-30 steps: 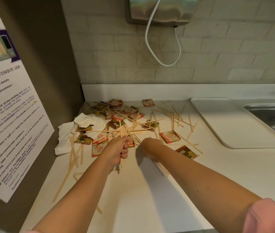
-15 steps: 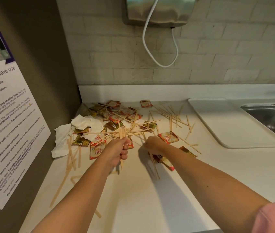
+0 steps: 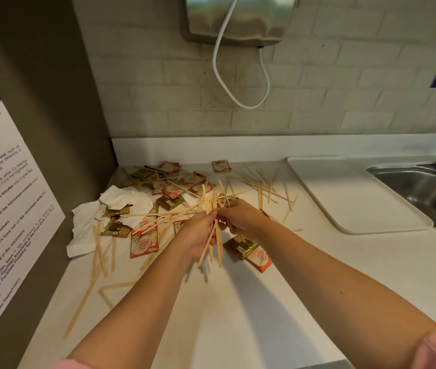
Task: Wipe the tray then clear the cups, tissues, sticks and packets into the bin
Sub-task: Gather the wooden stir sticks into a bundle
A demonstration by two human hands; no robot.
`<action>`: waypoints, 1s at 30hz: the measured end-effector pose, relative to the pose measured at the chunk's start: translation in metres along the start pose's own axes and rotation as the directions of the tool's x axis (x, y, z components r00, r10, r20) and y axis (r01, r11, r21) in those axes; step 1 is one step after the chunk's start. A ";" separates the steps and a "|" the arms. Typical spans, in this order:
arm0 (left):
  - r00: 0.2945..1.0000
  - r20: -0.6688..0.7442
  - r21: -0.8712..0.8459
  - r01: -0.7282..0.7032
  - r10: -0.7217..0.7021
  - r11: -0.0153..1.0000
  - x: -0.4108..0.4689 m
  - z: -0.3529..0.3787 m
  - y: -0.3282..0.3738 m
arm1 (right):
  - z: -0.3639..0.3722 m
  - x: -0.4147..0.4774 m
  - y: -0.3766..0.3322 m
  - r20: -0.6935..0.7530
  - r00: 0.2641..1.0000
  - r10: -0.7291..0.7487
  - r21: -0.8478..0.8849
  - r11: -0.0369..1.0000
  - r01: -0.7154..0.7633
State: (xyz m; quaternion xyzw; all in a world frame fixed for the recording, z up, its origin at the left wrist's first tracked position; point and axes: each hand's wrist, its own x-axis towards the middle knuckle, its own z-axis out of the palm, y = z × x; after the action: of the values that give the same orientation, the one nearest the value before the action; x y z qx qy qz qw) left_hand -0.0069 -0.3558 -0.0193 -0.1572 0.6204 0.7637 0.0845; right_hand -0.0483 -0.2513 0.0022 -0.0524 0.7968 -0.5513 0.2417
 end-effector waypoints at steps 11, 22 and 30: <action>0.966 -0.259 -0.047 -0.025 0.012 0.999 0.009 0.005 0.003 | 0.019 0.000 -0.010 0.015 0.999 -0.041 -0.132 0.990 0.042; 0.946 -0.312 -0.240 0.010 -0.087 0.971 0.023 0.024 0.014 | 0.002 0.005 -0.015 0.039 0.973 -0.230 -0.476 0.852 0.220; 0.935 -0.343 -0.220 0.010 -0.087 0.975 0.041 0.047 0.021 | -0.045 0.017 -0.010 0.050 0.962 -0.267 -0.432 0.863 0.262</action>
State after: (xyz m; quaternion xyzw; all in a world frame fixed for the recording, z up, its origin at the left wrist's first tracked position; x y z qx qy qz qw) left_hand -0.0583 -0.3171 -0.0058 -0.3141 0.5352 0.7837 -0.0260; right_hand -0.0851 -0.2227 0.0184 -0.2106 0.8861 -0.3878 0.1414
